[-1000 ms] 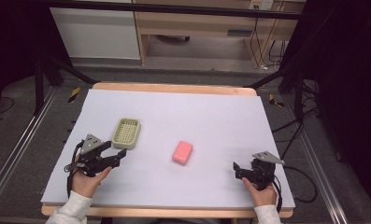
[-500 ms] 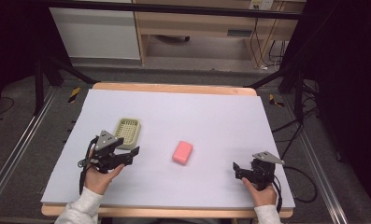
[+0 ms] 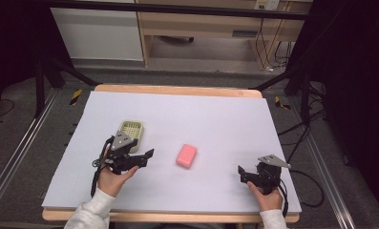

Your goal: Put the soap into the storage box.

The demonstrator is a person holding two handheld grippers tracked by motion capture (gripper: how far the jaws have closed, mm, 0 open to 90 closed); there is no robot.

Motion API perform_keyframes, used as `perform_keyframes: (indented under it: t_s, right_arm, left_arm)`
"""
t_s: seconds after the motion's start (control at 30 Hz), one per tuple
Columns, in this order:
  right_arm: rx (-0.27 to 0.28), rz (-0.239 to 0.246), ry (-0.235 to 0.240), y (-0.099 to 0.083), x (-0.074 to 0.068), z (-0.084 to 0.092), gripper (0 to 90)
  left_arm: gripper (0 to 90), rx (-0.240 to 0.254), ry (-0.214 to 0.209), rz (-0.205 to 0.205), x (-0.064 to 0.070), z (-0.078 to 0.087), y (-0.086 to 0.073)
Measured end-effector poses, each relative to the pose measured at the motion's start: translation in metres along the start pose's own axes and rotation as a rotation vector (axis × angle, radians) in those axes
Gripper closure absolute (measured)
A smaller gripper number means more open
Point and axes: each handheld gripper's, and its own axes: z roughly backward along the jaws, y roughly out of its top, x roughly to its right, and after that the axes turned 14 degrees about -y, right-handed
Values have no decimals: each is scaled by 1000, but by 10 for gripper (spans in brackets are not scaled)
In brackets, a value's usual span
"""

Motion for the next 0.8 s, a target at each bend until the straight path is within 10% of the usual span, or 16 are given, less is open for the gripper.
perform_keyframes:
  t_s: [0.8]
  right_arm:
    - [3,0,6,1,0,0,51]
  left_arm:
    - [280,-50,-54,-25,21,-44,20]
